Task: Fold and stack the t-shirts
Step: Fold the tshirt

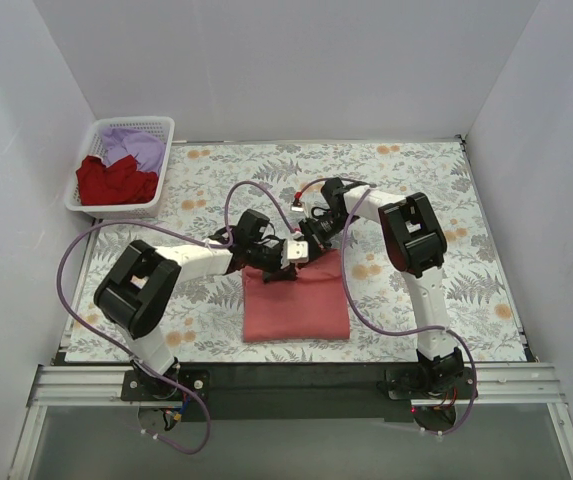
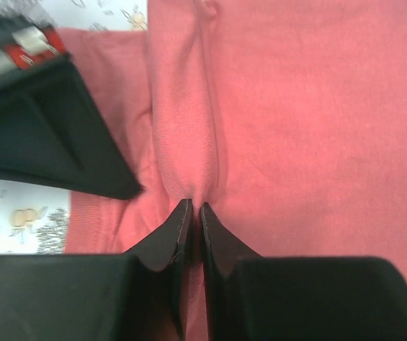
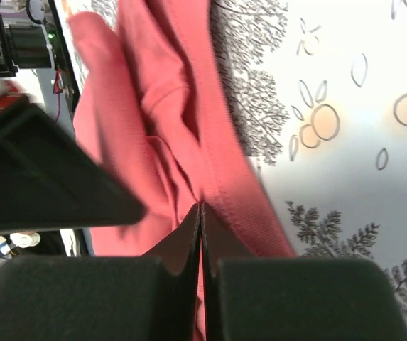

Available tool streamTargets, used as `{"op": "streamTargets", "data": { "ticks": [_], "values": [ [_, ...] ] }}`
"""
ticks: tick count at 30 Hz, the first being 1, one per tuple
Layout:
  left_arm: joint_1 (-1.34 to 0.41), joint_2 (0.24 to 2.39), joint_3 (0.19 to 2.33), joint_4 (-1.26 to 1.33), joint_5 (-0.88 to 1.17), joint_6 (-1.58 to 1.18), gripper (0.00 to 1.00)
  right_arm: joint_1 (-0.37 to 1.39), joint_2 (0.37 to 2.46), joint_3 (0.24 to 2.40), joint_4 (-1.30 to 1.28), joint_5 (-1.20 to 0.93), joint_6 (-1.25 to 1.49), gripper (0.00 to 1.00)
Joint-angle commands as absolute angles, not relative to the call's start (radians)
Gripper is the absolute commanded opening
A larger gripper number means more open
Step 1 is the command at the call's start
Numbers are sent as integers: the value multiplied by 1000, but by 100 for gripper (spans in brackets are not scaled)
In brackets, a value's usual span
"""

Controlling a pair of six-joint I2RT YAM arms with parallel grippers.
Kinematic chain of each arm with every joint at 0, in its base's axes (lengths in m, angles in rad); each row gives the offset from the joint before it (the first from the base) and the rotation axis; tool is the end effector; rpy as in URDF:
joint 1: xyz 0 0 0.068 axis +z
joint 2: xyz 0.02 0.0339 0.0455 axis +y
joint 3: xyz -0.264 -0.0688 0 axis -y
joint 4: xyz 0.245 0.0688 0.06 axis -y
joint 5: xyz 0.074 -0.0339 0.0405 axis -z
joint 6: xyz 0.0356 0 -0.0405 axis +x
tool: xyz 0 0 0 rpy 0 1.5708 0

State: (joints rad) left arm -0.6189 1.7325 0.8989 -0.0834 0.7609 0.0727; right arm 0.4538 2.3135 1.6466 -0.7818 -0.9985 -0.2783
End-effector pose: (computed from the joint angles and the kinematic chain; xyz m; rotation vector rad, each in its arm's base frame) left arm 0.2564 -0.2128 0.1538 1.1515 2.2088 -1.1763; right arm 0.3819 0.2196 0.1110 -1.0633 2.5194 1.4993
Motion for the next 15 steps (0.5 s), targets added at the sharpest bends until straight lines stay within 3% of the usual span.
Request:
{"op": "streamTargets", "data": {
  "ticks": [1,15],
  "values": [
    [-630,1643,882,-18,709,90,0,453,2335,1651,-782,-1013,-299,4],
    [-603,1660,940,75,607,106,0,453,2381,1628,-793,-1003,-357,4]
  ]
}}
